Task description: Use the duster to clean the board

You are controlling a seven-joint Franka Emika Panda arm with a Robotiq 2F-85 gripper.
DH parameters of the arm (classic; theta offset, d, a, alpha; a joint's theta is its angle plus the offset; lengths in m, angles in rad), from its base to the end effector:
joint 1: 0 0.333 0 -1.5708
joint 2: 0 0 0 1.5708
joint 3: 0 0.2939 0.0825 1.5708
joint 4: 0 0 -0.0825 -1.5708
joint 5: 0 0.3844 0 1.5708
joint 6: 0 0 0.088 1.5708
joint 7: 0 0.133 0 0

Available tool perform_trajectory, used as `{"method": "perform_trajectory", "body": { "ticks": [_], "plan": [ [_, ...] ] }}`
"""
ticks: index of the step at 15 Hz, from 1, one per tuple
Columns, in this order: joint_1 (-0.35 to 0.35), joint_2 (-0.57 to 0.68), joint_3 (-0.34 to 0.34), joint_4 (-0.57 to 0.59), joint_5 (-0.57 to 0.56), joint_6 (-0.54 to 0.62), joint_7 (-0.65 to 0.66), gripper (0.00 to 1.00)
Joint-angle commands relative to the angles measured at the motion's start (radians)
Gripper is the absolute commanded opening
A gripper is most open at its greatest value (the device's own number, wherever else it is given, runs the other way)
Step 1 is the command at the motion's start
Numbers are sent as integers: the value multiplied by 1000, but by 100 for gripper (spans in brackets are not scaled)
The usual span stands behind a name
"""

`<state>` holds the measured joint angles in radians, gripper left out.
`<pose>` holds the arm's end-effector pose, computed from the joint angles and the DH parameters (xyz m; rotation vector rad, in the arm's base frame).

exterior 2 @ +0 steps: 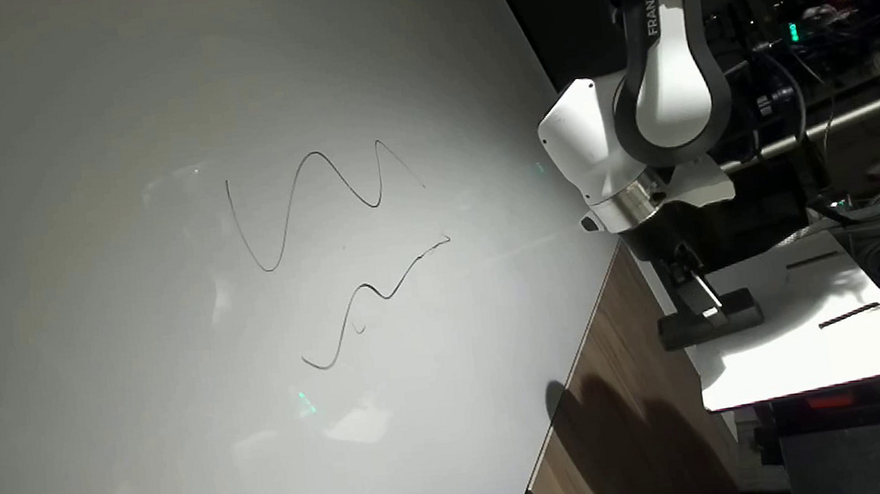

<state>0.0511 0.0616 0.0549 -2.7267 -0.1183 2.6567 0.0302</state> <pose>0.3781 0.0427 0.1458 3.0687 0.2835 -0.1972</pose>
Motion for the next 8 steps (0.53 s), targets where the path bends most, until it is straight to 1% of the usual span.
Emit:
{"method": "perform_trajectory", "body": {
  "ticks": [1,2,5,6,8],
  "plan": [
    [3,15,-10,10,-30,11,24,31],
    [3,14,-10,10,-28,11,23,28],
    [9,-12,0,0,-13,1,22,28],
    [14,-32,4,-5,-7,-6,21,28],
    [32,-119,25,-21,6,-36,22,28]
  ]
}}
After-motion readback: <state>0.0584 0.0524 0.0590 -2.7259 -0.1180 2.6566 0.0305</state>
